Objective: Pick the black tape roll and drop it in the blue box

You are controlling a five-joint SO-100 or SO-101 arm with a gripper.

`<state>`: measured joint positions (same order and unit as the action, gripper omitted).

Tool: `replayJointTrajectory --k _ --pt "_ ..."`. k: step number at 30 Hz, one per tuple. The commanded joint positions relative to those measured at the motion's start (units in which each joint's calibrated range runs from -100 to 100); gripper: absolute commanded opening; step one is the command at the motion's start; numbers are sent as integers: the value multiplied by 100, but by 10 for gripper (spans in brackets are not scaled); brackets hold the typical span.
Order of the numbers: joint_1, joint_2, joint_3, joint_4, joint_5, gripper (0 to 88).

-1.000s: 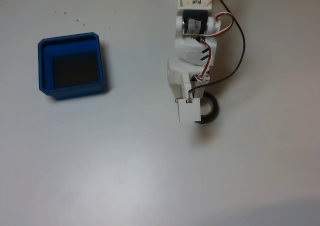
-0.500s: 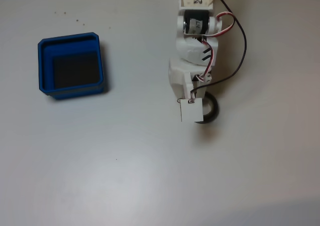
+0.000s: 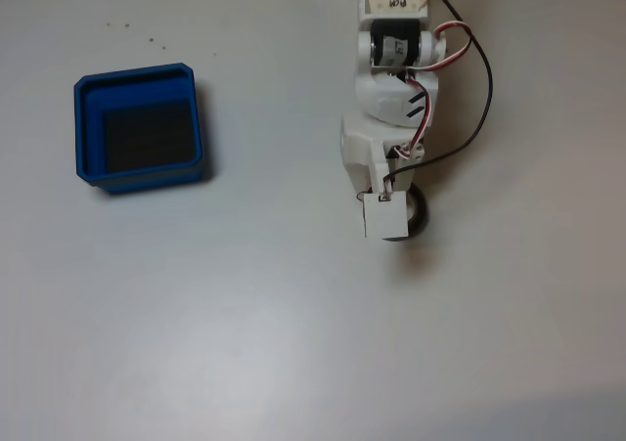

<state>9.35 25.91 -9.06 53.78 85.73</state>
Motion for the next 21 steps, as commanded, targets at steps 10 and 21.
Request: replayJointTrajectory --k 10,21 --pt "76 -41 -334 -97 -27 153" --pt "86 -32 -334 -97 -27 153"
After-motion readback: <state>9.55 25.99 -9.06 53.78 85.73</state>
